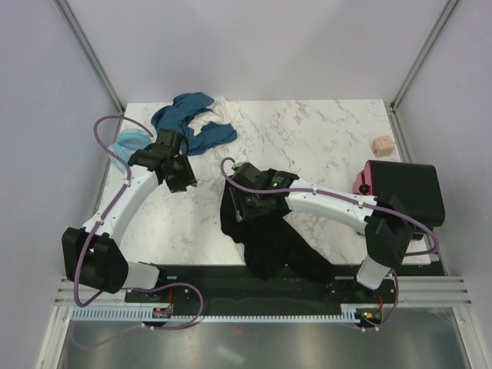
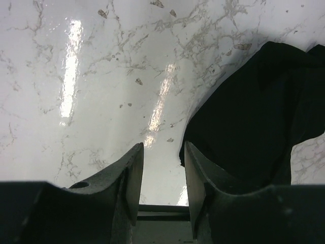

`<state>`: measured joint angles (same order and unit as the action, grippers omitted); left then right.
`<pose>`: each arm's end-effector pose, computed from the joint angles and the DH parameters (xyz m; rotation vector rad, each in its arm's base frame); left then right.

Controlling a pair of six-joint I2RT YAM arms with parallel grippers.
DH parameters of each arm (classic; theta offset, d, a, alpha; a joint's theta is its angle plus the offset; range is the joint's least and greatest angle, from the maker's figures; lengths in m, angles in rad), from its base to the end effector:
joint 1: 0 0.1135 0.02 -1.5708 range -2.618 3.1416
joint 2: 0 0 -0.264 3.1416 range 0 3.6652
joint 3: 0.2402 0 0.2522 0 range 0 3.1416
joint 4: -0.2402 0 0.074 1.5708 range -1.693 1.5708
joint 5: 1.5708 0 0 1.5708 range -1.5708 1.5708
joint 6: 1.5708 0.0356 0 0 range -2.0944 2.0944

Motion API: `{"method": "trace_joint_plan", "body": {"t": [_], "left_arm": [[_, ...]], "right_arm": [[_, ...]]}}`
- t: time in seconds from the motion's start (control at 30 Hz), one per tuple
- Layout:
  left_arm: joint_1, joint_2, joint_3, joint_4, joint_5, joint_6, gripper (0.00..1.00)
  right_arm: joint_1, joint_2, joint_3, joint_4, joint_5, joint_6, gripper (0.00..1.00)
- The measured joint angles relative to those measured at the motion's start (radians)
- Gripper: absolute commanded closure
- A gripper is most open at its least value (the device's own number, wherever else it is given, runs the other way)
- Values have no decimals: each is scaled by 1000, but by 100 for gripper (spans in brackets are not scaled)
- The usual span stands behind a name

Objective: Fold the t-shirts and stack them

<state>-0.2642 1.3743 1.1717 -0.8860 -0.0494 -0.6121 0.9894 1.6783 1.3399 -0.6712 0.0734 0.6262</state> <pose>0.2623 -0.0691 0.2848 -0.4791 2.6328 -0.2193 0.1986 0.2974 0.2585 -0.4528 2.6217 0.4867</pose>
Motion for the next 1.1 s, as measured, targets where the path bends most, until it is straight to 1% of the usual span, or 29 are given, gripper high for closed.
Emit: {"method": "trace_joint_plan", "body": {"t": [0.23,0.63,1.1], "left_arm": [[8,-12,0,2,-17,0,55],[11,-13,0,2,-29,1,55],[11,-13,0,2,-32,8,55]], "right_arm": [[0,87,29,32,-44,-28,42],[-6,111,47,36,-56,-29,42],[-31,130,53,29,-36,-24,42]]}}
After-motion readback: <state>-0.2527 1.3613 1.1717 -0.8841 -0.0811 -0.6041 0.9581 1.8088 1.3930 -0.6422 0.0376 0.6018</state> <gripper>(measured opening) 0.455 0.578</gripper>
